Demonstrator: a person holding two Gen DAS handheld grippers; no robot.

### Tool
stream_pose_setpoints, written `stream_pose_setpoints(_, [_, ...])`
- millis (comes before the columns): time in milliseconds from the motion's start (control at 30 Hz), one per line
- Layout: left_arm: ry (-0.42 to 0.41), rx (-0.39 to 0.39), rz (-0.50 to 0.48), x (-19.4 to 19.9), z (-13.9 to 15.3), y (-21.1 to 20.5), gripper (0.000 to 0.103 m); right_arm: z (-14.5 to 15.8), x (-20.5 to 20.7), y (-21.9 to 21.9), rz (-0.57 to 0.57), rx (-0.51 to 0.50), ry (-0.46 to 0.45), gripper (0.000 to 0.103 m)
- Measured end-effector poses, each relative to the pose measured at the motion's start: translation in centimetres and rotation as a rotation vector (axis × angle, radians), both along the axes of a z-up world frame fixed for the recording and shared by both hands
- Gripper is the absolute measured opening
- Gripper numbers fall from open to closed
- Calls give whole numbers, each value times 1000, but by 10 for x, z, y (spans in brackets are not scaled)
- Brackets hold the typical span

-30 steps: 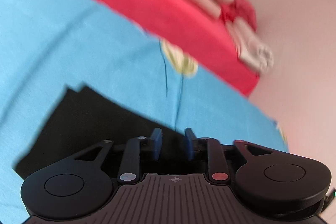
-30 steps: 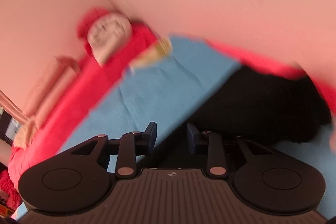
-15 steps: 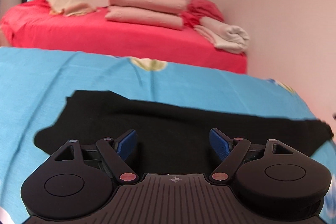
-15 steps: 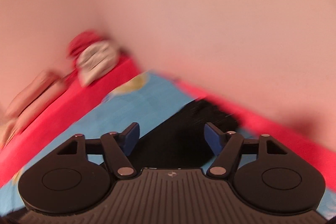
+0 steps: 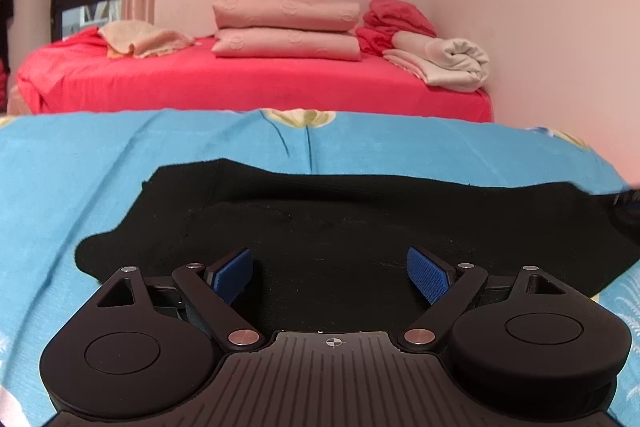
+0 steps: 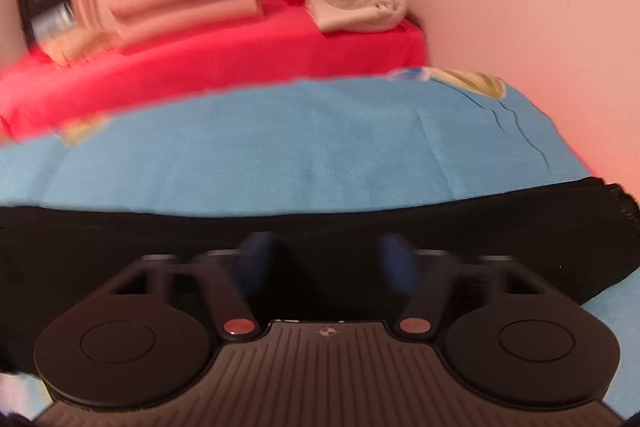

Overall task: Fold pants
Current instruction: 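Lay the pants down and open both tools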

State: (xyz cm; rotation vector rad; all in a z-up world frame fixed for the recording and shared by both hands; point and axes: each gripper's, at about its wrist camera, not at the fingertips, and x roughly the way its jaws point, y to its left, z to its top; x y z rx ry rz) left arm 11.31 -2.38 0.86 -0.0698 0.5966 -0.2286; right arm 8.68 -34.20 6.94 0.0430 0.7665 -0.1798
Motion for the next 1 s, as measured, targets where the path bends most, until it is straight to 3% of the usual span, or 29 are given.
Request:
stream_pose_setpoints(100, [-3,-13,9,1,0,4,103,-6,11,4,-7,-50,-31,10])
stream_pose_setpoints(200, [0,-24,18,3,1,7,103,3,21,-19,-67,51,-86,11])
stream_pose_setpoints(267, [8,-36,27,5,1,10,103,4,26,-23,-95,84,-27,13])
stream_pose_setpoints(300, [9,-42,33,4,1,12,103,8,19,-19,-73,78,-43,13])
stream_pose_setpoints(367, [3,-57,48,4,2,17,103,22,-3,4,27,23,-133,44])
stream_pose_setpoints(400, [2,-60,55,3,4,19,103,29,-10,18,99,10,-154,81])
stream_pose_setpoints(433, [6,-47,70,3,5,20,103,35,-15,36,176,8,-162,90])
stream_pose_setpoints(567, [51,33,175,5,7,34,103,48,-6,117,469,8,-143,80])
stream_pose_setpoints(667, [74,37,281,6,16,57,103,46,19,180,638,36,-121,74])
stream_pose_setpoints(733, [34,4,329,2,25,75,103,42,37,222,711,30,-101,70])
stream_pose_setpoints(867, [4,21,459,2,32,102,103,26,68,303,825,14,-57,67])
stream_pose_setpoints(1000, [58,-14,534,11,27,125,103,2,85,361,894,-67,-16,61])
